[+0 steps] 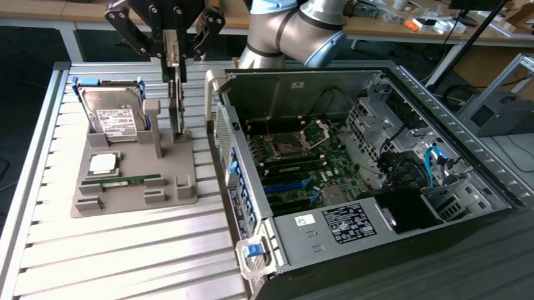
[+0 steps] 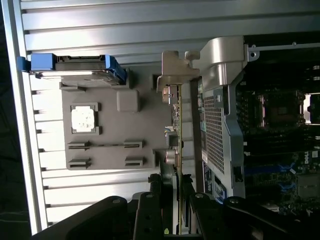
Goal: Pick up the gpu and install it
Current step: 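Pick up the gpu and move the gpu toward the slot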
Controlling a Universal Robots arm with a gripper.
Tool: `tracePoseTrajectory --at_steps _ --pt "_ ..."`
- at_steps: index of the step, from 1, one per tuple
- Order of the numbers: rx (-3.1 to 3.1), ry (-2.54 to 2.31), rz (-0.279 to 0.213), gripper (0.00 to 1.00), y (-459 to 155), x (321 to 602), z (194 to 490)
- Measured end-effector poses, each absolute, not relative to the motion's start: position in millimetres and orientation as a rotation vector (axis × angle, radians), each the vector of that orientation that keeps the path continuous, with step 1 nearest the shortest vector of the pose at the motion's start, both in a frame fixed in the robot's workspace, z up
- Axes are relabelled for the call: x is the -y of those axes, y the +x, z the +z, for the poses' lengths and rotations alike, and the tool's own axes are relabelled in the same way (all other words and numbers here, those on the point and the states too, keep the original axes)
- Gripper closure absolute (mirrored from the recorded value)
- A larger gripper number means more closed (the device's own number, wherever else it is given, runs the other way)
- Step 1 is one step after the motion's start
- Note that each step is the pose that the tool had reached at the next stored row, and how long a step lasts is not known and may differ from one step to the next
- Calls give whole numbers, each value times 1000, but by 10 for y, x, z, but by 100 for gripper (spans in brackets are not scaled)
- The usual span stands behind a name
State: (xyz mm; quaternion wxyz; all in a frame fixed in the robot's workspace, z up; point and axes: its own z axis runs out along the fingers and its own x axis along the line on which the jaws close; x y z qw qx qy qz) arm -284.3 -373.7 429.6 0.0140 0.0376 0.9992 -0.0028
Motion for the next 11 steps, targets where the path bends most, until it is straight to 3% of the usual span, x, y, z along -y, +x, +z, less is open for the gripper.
tracePoseTrajectory --at_steps 11 --pt "-3111 117 -9 73 -2757 3766 4296"
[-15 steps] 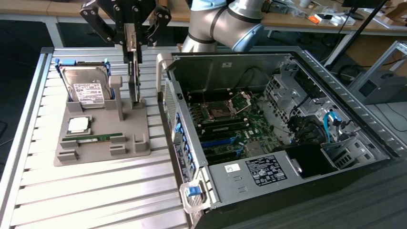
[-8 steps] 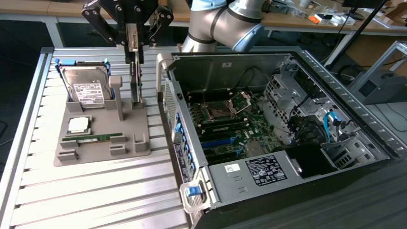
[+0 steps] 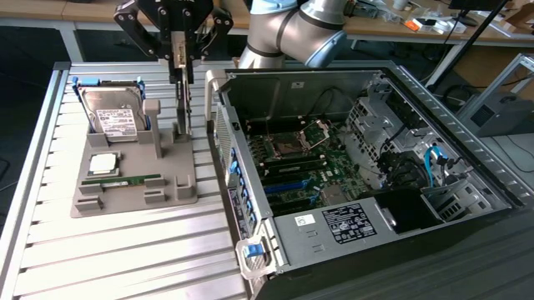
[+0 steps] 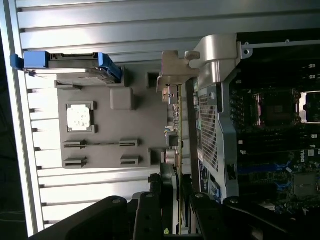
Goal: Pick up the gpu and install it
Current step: 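Pick up the gpu and move the gpu toward the slot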
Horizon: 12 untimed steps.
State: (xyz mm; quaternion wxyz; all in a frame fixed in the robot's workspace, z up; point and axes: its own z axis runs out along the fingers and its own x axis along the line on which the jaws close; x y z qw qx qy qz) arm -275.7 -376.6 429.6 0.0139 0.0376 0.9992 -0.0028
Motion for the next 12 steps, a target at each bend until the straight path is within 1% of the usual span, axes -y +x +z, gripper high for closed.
tracePoseTrajectory --at_steps 12 --pt "-3111 117 -9 73 -2682 3770 4296"
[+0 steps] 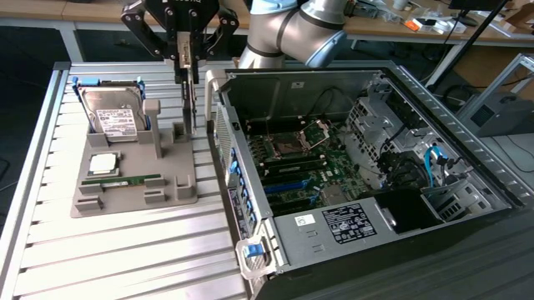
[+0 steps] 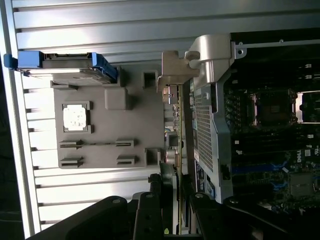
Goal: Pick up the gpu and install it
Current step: 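Pick up the gpu and move the gpu toward the slot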
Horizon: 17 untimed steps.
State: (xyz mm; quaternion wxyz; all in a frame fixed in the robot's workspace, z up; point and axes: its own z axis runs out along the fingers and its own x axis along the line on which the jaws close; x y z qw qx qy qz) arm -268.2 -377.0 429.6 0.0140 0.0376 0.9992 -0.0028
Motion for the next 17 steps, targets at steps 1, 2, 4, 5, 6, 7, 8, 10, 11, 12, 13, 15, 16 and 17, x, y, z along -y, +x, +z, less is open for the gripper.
tracePoseTrajectory --at_steps 1,2,4,5,6,7,8,10,11,12,13,15,16,17 --pt "-3111 117 -9 73 -2677 3770 4296" --pt "-3111 117 -9 73 -2670 3770 4296" --pt "-3111 117 -9 73 -2659 3771 4296" --pt "-3111 117 -9 73 -2654 3771 4296" --pt "-3111 117 -9 73 -2647 3771 4296" --pt "-3111 117 -9 73 -2642 3771 4296" --pt "-3111 117 -9 73 -2638 3772 4296" --pt "-3111 117 -9 73 -2628 3773 4296" --pt "-3111 117 -9 73 -2624 3773 4296" --pt "-3111 117 -9 73 -2619 3773 4296" --pt "-3111 117 -9 73 -2616 3774 4296" --pt "-3111 117 -9 73 -2608 3775 4296" --pt "-3111 117 -9 73 -2604 3775 4296" --pt "-3111 117 -9 73 -2600 3776 4296"
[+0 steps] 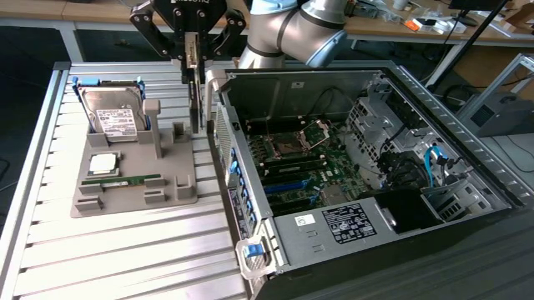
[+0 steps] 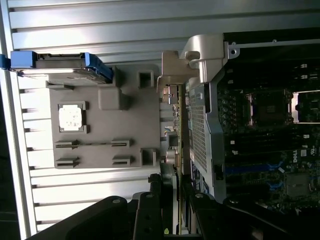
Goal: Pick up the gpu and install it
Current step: 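Pick up the gpu and move the gpu toward the slot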
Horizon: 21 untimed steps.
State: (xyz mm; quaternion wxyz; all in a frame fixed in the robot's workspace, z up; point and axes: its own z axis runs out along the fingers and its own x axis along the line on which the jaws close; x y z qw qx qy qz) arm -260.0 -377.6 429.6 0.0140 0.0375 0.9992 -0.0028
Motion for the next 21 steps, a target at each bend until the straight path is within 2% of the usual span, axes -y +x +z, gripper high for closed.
tracePoseTrajectory --at_steps 21 --pt "-3111 117 -9 73 -2498 3780 4296"
